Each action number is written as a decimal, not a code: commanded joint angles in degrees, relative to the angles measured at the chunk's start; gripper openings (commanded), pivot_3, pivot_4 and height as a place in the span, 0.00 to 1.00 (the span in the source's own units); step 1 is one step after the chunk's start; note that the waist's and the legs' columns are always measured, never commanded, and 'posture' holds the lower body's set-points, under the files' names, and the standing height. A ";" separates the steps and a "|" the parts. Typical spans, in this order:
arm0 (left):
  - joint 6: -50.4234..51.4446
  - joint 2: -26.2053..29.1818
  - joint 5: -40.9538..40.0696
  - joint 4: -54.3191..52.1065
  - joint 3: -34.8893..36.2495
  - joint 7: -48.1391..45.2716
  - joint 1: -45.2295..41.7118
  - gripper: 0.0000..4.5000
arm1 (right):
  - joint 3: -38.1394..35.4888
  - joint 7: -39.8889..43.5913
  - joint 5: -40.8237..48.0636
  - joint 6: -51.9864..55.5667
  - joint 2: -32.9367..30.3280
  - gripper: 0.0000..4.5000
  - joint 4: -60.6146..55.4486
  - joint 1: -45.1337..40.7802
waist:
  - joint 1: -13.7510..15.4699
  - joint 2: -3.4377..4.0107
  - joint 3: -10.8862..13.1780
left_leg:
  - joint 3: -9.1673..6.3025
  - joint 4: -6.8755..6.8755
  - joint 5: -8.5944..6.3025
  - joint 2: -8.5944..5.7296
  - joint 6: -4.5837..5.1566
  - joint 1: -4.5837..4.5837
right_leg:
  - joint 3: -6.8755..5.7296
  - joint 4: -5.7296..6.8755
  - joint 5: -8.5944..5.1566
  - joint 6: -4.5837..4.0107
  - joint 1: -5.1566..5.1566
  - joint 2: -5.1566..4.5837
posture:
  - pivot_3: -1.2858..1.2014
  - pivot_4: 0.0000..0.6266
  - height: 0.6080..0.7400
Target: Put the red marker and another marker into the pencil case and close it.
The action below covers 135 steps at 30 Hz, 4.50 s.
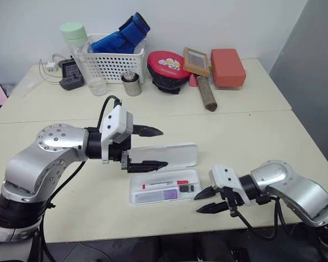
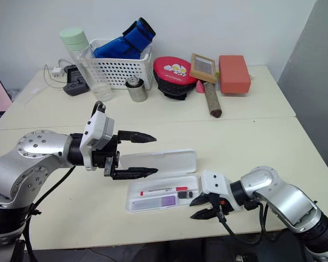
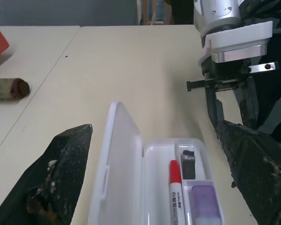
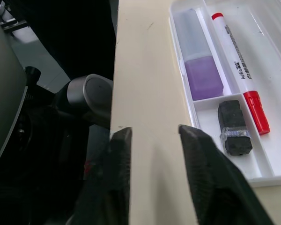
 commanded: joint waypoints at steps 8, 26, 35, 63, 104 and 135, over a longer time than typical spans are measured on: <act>-7.53 -4.48 7.16 18.17 -3.08 -5.29 -11.06 1.00 | 5.62 -7.89 -2.91 6.67 5.53 0.01 1.24 -0.40 | 0.02 0.00 0.00 | -0.08 0.01 0.03 -0.04 -0.05 -0.04 | -0.03 0.00 0.00 0.00 -0.02 -0.03 | 0.52 0.24 1.00; -20.03 -12.10 19.87 43.50 -6.92 -10.01 -18.95 0.92 | 6.22 -11.70 -1.96 8.96 9.22 0.00 2.14 0.85 | -0.17 -0.01 -0.01 | -0.14 0.03 0.08 -0.08 -0.13 -0.06 | -0.04 0.01 0.00 0.00 -0.06 -0.02 | 0.52 0.24 1.00; -18.13 -11.92 21.69 43.10 -7.98 -12.66 -16.45 0.48 | 6.46 -11.84 -1.55 8.66 9.22 0.00 2.18 0.81 | -0.22 -0.01 -0.01 | -0.17 0.04 0.05 -0.08 -0.07 -0.05 | -0.04 0.05 0.01 0.00 -0.06 -0.01 | 0.52 0.24 1.00; -5.50 -9.26 15.77 13.73 -10.27 -16.80 -2.09 0.02 | 0.64 -18.36 3.35 13.52 10.40 0.00 -1.43 5.73 | -0.20 0.00 -0.01 | -0.21 0.03 0.01 -0.07 0.00 -0.02 | -0.02 0.08 0.01 0.00 -0.02 -0.01 | 0.52 0.24 1.00; -13.84 -9.42 25.70 12.45 -23.35 -11.96 8.45 0.02 | -2.24 -20.26 7.38 14.08 8.80 0.00 -2.48 8.00 | -0.05 0.08 -0.19 | -0.21 0.02 0.00 -0.08 0.02 0.05 | -0.02 0.03 0.00 0.00 0.10 -0.01 | 0.52 0.24 1.00; 3.46 -14.86 5.68 4.61 16.81 27.28 6.19 0.74 | -26.70 -27.07 10.48 -0.46 14.65 0.49 14.74 -5.12 | 0.18 0.03 -0.23 | -0.17 0.00 0.14 -0.05 -0.22 -0.07 | 0.03 0.00 0.02 -0.02 -0.06 0.01 | 0.52 0.24 1.00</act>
